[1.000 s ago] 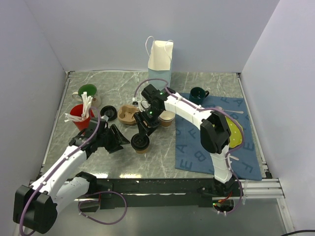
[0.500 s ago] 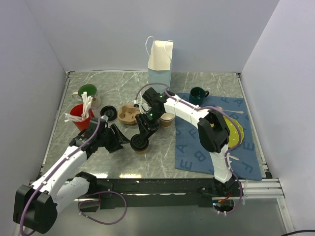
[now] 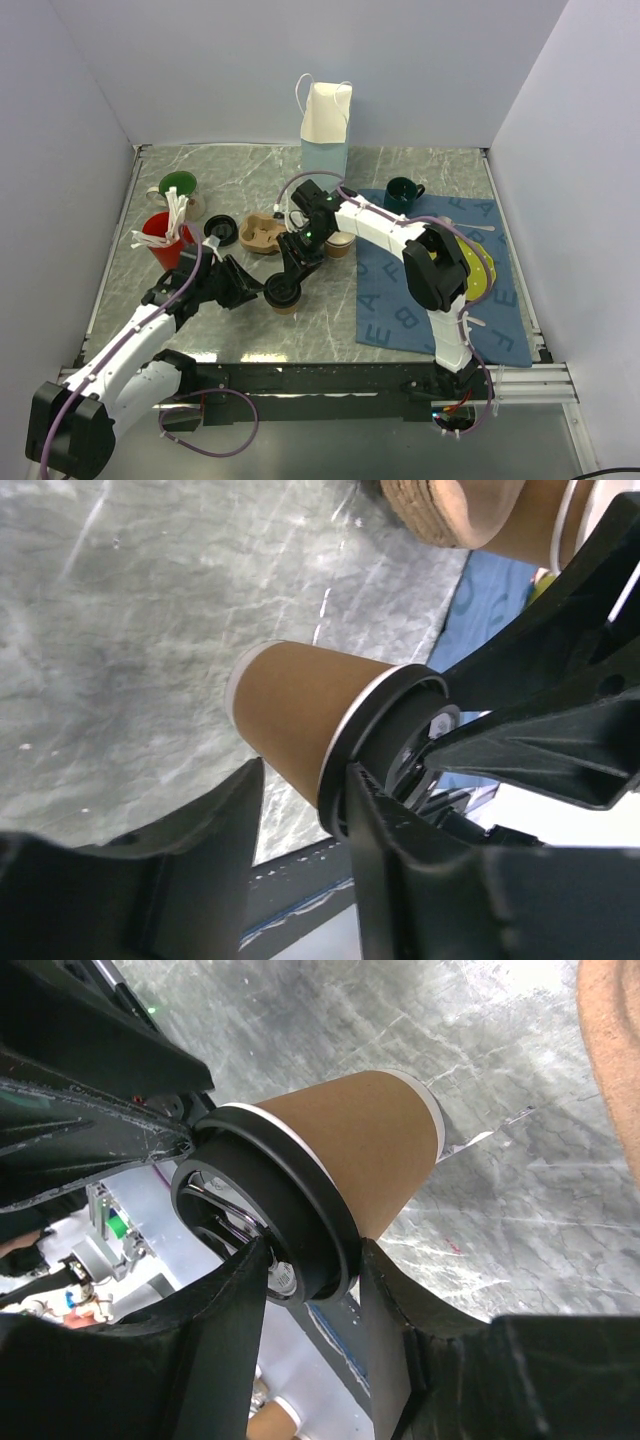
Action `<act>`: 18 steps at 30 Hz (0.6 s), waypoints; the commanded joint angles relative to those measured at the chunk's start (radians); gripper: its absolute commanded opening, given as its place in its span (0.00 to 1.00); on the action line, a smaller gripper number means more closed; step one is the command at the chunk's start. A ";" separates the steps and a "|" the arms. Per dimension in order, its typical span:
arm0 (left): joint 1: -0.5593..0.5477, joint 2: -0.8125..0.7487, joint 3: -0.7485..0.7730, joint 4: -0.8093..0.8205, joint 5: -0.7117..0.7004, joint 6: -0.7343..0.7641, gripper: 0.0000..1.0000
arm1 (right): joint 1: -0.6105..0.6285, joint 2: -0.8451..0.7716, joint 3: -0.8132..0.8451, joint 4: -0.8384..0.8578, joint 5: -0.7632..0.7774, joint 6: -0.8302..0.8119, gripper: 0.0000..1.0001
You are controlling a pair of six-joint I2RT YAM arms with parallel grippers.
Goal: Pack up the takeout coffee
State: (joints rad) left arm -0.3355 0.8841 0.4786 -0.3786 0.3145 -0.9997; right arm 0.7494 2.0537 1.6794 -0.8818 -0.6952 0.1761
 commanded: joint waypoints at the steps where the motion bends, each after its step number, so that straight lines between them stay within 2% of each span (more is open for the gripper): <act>1: -0.003 0.070 -0.018 -0.063 -0.071 -0.014 0.40 | 0.005 -0.007 -0.066 0.038 0.080 -0.010 0.38; 4: -0.008 0.118 0.008 -0.124 -0.118 -0.028 0.34 | 0.004 -0.021 -0.105 0.055 0.082 -0.006 0.37; 18: -0.039 0.219 0.043 -0.217 -0.244 -0.057 0.29 | -0.013 -0.032 -0.193 0.124 0.103 -0.007 0.30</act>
State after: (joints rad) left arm -0.3534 1.0069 0.5686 -0.4351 0.2943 -1.0634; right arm 0.7326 1.9915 1.5562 -0.7502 -0.7162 0.2264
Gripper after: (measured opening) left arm 0.304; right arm 0.446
